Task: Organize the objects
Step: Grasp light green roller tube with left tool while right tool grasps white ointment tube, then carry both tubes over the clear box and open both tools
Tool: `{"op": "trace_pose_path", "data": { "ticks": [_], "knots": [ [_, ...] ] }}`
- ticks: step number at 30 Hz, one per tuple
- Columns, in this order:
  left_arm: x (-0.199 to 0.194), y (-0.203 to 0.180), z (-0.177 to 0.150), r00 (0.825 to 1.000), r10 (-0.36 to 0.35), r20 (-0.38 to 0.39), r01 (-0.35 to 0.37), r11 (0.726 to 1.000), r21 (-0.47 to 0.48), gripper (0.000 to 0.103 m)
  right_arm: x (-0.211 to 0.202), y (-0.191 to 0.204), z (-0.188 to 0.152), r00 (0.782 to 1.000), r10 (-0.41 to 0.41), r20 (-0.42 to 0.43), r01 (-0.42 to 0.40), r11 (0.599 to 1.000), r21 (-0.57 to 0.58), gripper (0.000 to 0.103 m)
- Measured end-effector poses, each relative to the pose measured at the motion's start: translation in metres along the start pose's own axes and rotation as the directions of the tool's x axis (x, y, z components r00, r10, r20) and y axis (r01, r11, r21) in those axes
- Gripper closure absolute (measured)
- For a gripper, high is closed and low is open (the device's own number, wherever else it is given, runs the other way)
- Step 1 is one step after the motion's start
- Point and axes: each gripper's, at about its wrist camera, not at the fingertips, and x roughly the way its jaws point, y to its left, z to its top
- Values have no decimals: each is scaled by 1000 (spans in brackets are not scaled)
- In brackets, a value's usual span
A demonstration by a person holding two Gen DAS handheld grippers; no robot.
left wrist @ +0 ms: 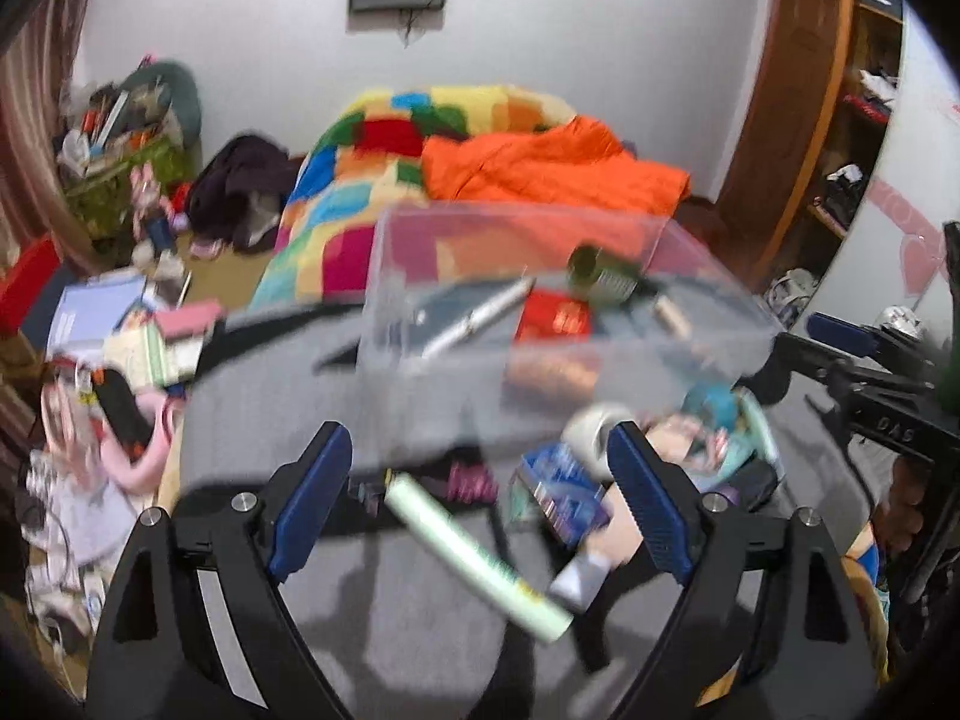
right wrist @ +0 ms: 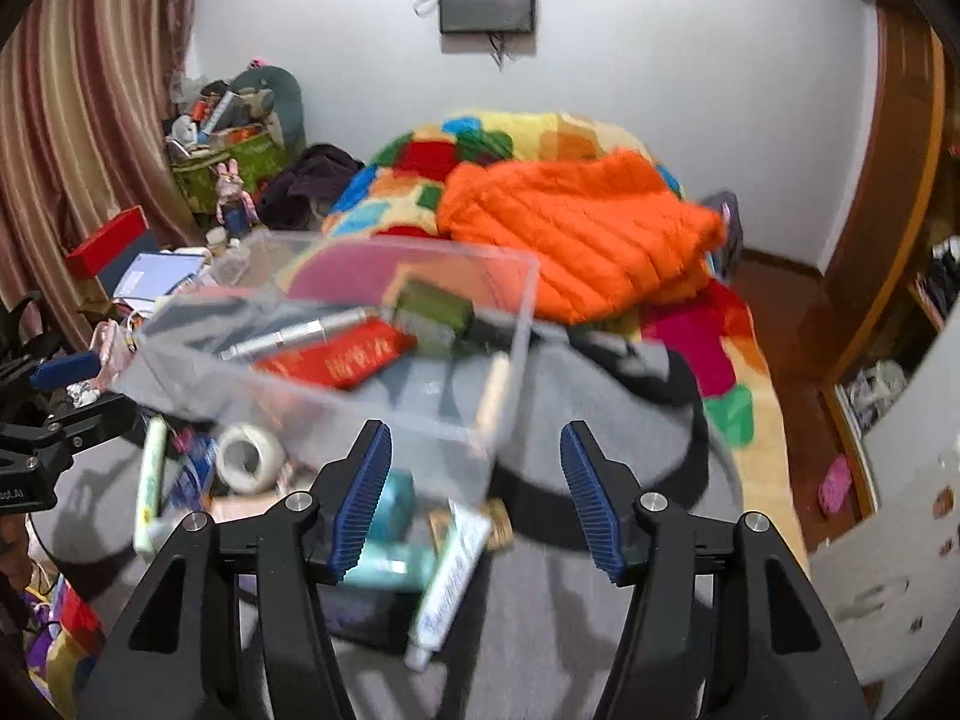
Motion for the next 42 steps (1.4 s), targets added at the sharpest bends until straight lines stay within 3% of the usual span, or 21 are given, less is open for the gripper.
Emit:
{"op": "trace_pose_path", "data": {
  "ticks": [7,9,10,13,14,16,19,21,24,31,34,35,42],
  "knots": [
    [20,10,-38,995,-15,-101,9,998,-55,15,21,-11,-35,994,32,-107,-23,996,83,48],
    [26,12,-45,993,-28,-119,19,996,-82,15,25,-12,-42,992,38,-122,-27,995,91,52],
    [27,12,-49,992,-30,-123,19,996,-88,15,27,-11,-45,991,39,-131,-27,996,89,59],
    [28,4,-57,994,38,-99,-42,998,-42,19,28,-12,-50,990,54,-131,-42,995,95,68],
    [26,1,-60,994,60,-86,-63,997,-36,23,28,-11,-50,990,53,-131,-42,995,90,76],
    [24,0,-63,994,78,-76,-81,996,-26,28,29,-11,-52,988,48,-144,-36,996,84,84],
    [17,6,-67,993,99,-68,-101,994,-31,46,29,-14,-58,987,45,-157,-32,996,82,86],
    [12,14,-69,992,106,-71,-109,993,-40,65,26,-16,-63,987,37,-154,-25,996,80,88],
    [7,26,-70,992,105,-73,-109,993,-53,79,22,-20,-67,988,33,-148,-21,996,85,88],
    [18,22,-64,992,112,-54,-113,993,-17,79,21,-21,-69,990,19,-141,-7,997,83,88],
    [22,19,-63,992,119,-32,-119,993,-6,84,18,-21,-69,991,22,-136,-9,996,93,88],
    [21,18,-63,993,115,-29,-115,993,-7,88,16,-21,-68,991,24,-129,-11,995,100,88],
    [3,17,-65,997,76,-16,-76,996,-36,88,-9,-25,-53,998,35,-58,-28,992,120,88]
  ]
}}
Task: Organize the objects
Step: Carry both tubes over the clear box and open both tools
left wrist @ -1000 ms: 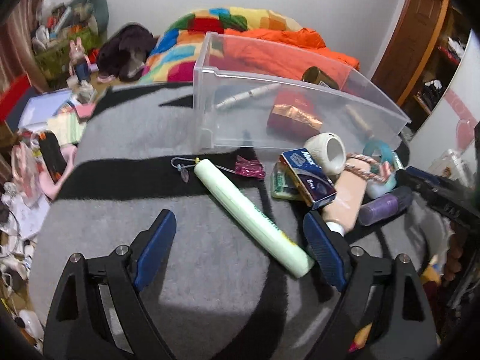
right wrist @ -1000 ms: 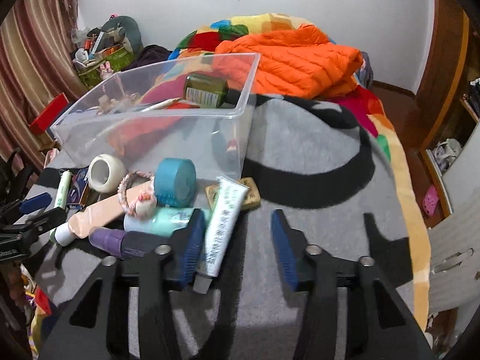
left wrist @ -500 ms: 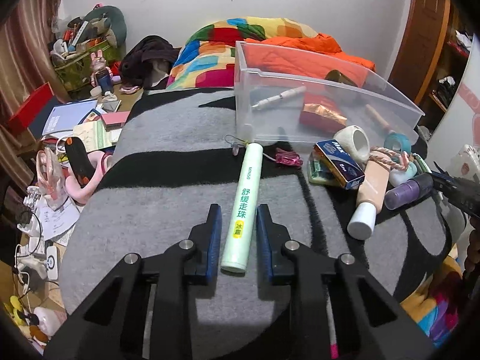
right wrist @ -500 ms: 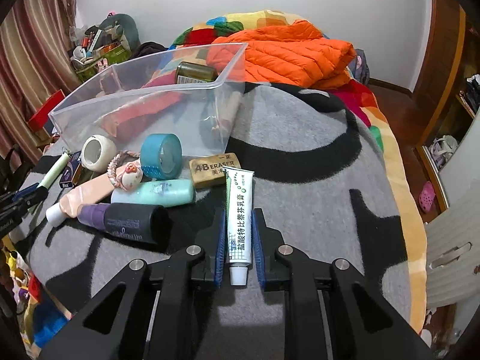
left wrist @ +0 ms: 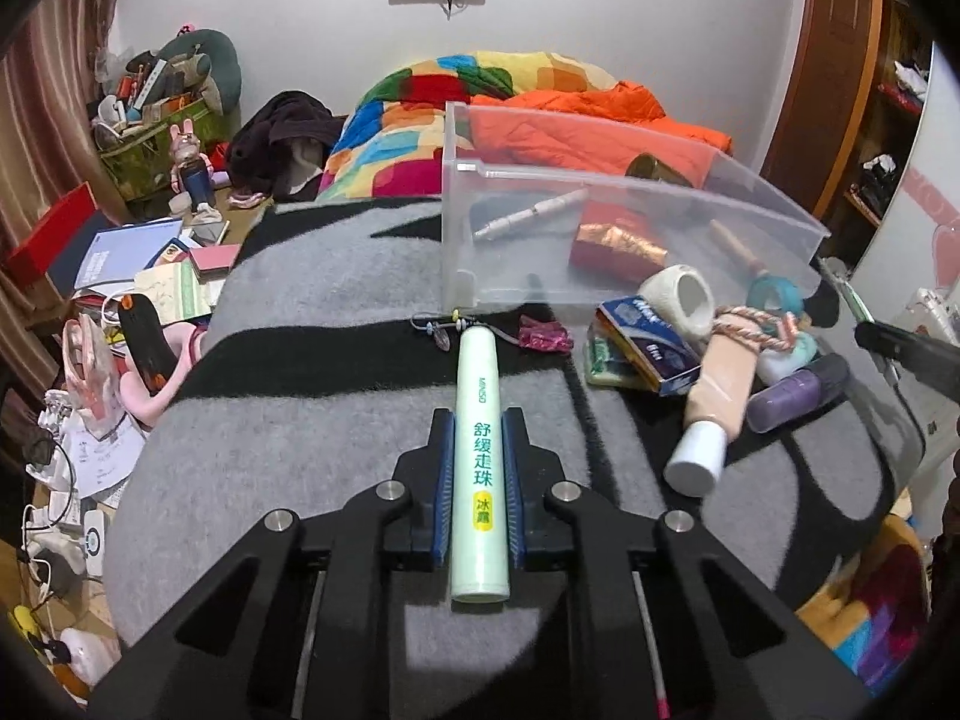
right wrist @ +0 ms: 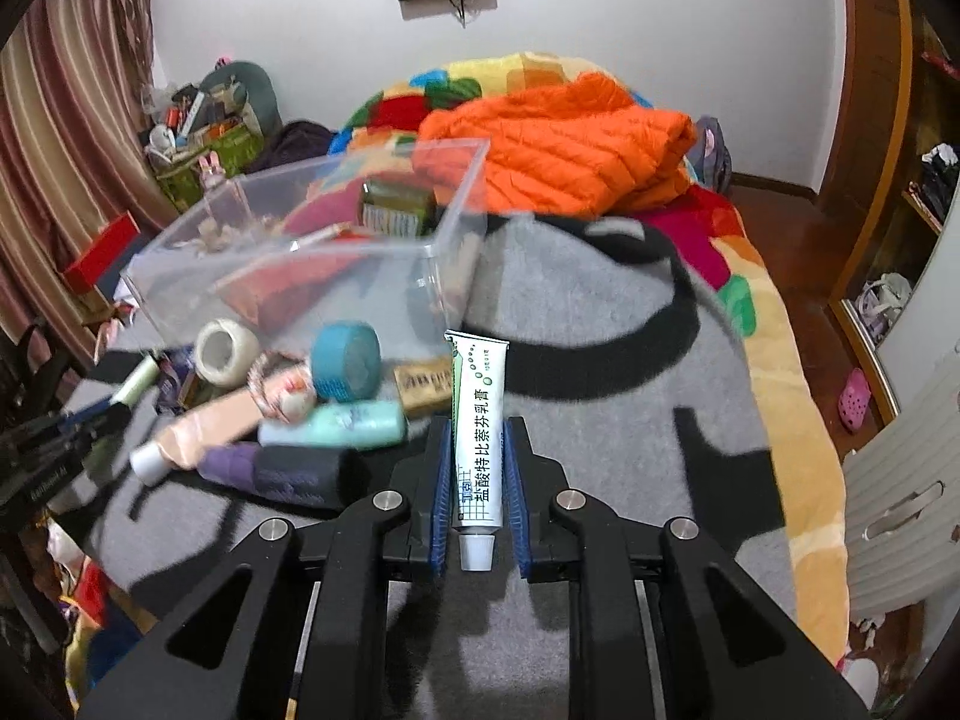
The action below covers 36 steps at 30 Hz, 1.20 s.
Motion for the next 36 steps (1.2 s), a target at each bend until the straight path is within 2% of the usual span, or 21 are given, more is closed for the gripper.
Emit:
{"op": "trace_pose_path", "data": {
  "ticks": [10,17,26,36],
  "knots": [
    [-41,-11,29,991,-48,124,47,999,13,88,-21,16,39,993,44,114,-40,999,-33,88],
    [-48,-21,61,981,-69,181,65,998,26,88,-20,25,70,984,80,156,-74,996,-47,88],
    [-11,-26,93,987,-91,129,88,996,29,88,-2,32,99,986,93,139,-85,994,-67,88],
    [32,-40,117,991,-125,40,122,990,75,88,47,54,110,995,92,24,-88,986,-141,88]
  ]
}}
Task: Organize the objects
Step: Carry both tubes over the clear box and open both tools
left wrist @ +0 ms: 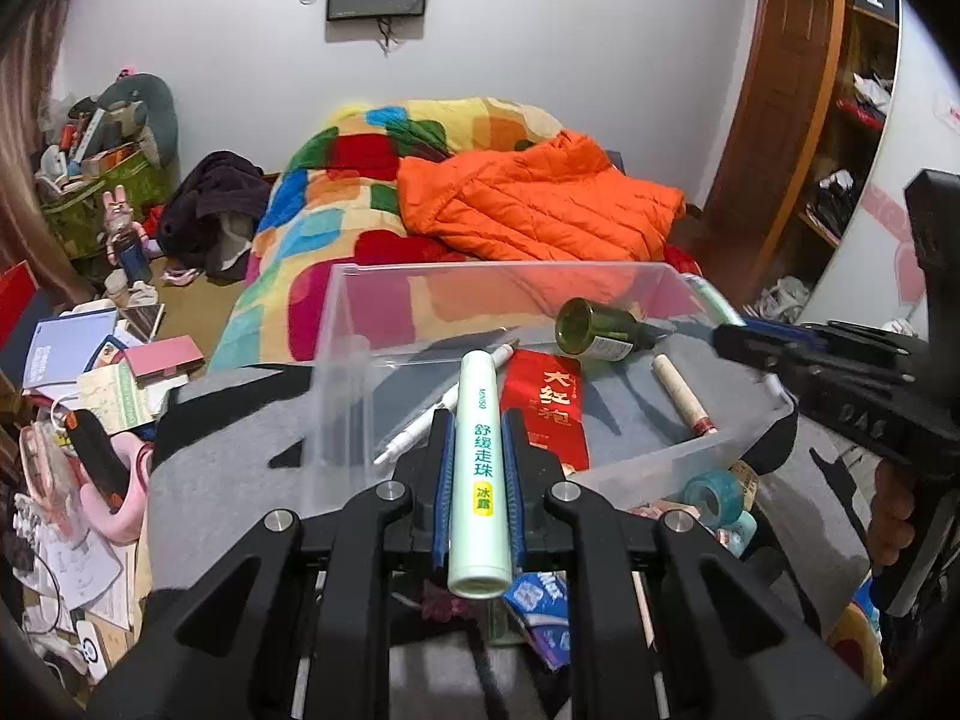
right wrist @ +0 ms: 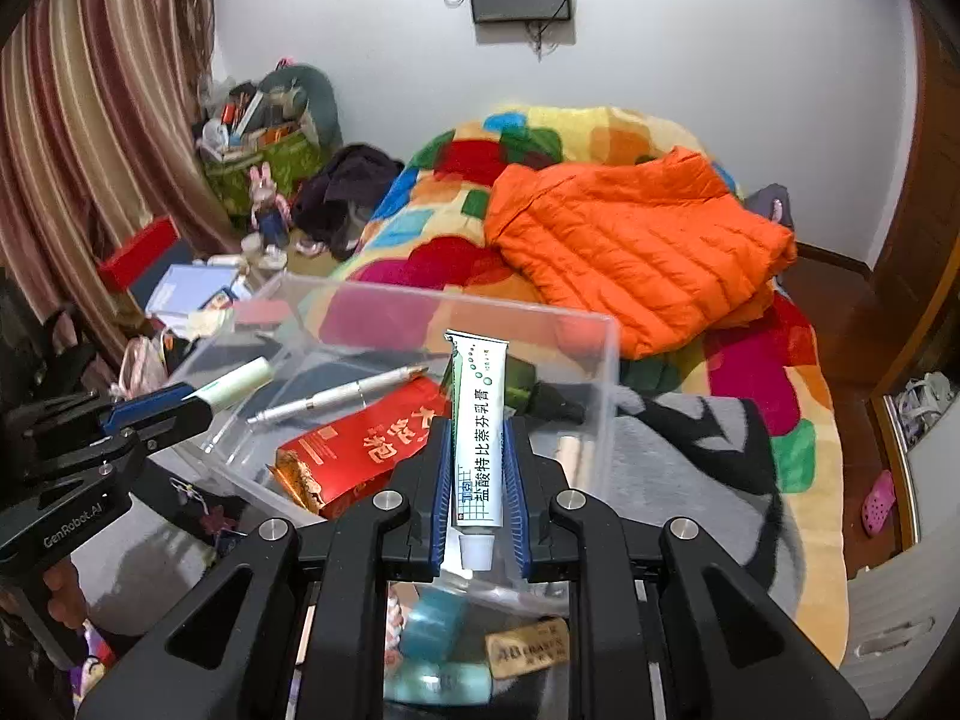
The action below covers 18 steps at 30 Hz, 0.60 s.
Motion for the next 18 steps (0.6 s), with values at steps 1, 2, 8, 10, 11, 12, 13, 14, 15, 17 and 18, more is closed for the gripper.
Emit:
{"op": "trace_pose_path", "data": {
  "ticks": [1,2,8,10,11,12,13,14,15,17,18],
  "knots": [
    [3,-1,1,1000,-5,-8,5,1000,1,88,5,1,0,1000,-3,-10,3,1000,-6,88],
    [6,-2,2,1000,-8,-10,8,1000,1,88,10,3,0,1000,-4,-20,4,1000,-10,88],
    [21,-10,8,999,-39,-31,39,999,-3,88,33,9,2,998,-10,-66,8,1000,-23,88],
    [24,-13,9,999,-37,-34,37,999,10,88,37,10,1,997,-10,-77,8,1000,-30,88],
    [26,-14,10,999,-37,-36,38,999,13,88,39,11,1,997,-13,-82,10,999,-38,88],
    [28,-15,11,998,-40,-42,40,999,17,88,40,12,0,996,-16,-87,12,999,-46,88],
    [29,-15,11,998,-43,-48,44,999,18,88,41,14,-1,995,-19,-94,13,998,-55,88],
    [30,-16,12,997,-48,-54,49,999,18,88,42,14,-2,995,-20,-100,14,998,-62,88],
    [31,-16,12,997,-54,-62,55,998,20,88,42,16,-2,994,-22,-107,14,998,-69,88],
    [26,-17,12,997,-57,-55,58,998,19,88,40,18,-4,994,-46,-103,38,996,-84,88],
    [22,-18,12,997,-56,-44,57,998,23,88,38,20,-4,994,-60,-96,50,994,-96,88]
  ]
}}
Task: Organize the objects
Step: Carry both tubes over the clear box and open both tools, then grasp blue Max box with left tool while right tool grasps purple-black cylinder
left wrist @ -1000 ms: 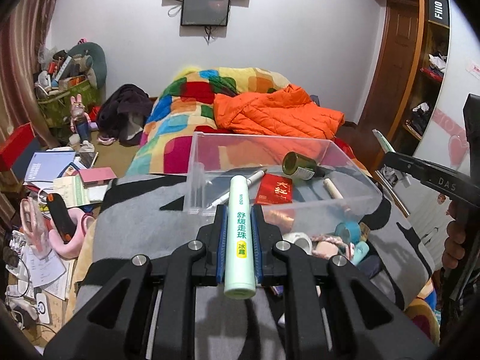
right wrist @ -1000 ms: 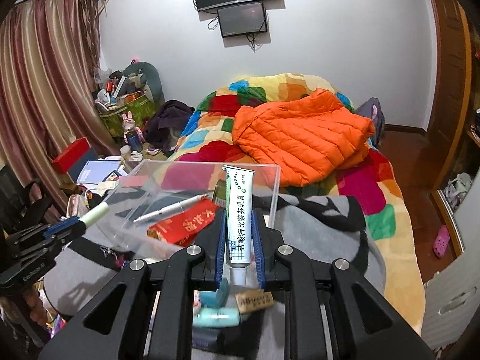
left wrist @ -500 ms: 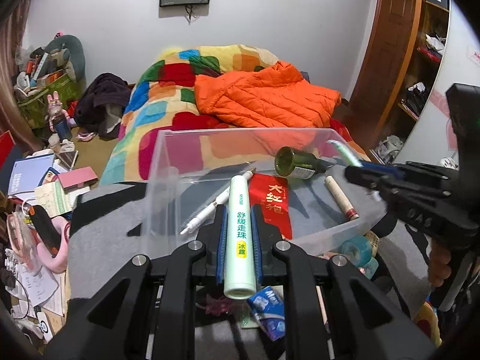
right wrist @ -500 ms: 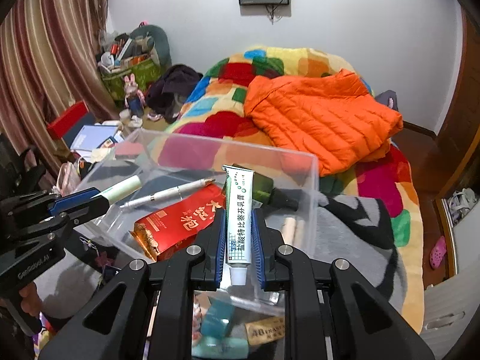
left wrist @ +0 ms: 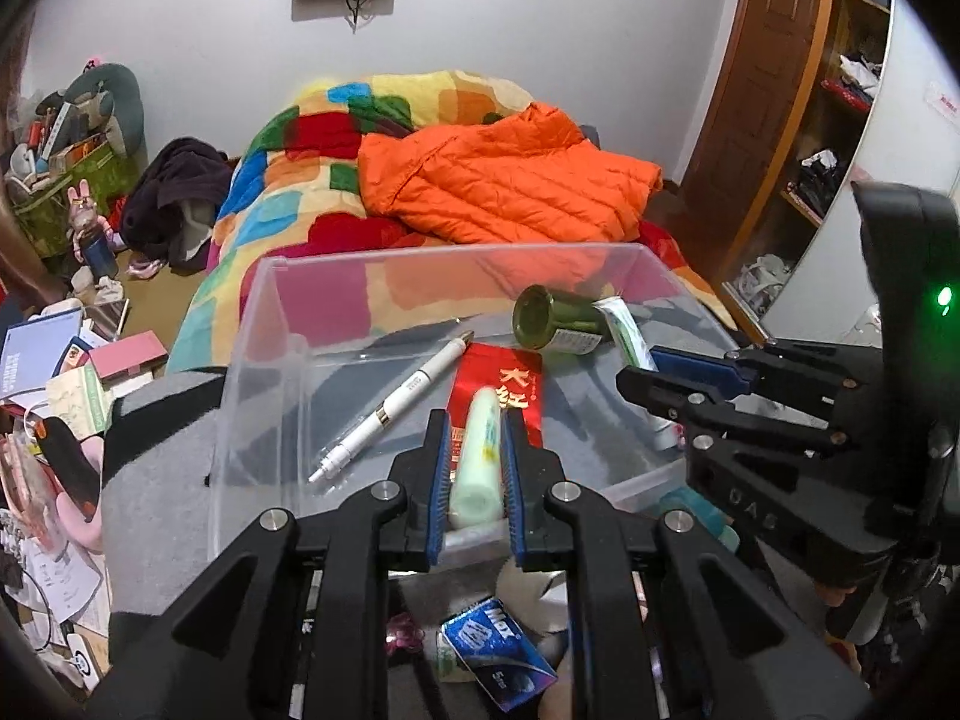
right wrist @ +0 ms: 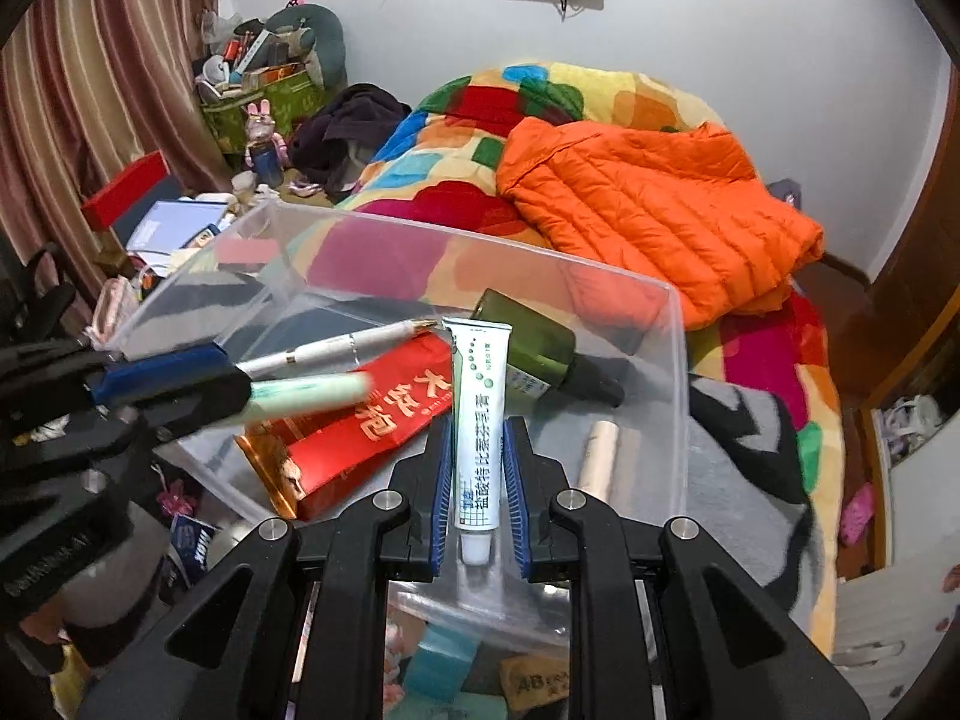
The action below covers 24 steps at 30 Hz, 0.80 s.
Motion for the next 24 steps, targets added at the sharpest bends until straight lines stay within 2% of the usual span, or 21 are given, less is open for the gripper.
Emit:
{"op": "trace_pose_path", "data": {
  "ticks": [4,6,10,12,16,21,24],
  "knots": [
    [-19,-6,-1,999,23,40,-24,999,24,87,-16,3,-3,999,-11,32,12,1000,-24,86],
    [-29,-8,-2,998,20,56,-22,999,31,77,-25,3,-3,999,1,44,0,1000,-21,84],
    [-45,-10,-10,997,27,78,-31,999,39,66,-42,2,-8,997,28,68,-27,1000,-9,77],
    [-50,-10,-16,996,25,82,-27,999,31,56,-51,0,-13,996,32,79,-32,999,-4,73],
    [-55,-11,-33,996,51,80,-53,998,32,54,-68,-1,-32,995,32,94,-33,999,1,58],
    [-48,-15,-61,998,52,31,-53,998,31,53,-77,0,-64,997,15,82,-16,1000,17,47],
    [-38,-17,-74,998,55,-5,-54,998,29,53,-80,5,-81,997,41,73,-43,999,25,32]
  ]
}}
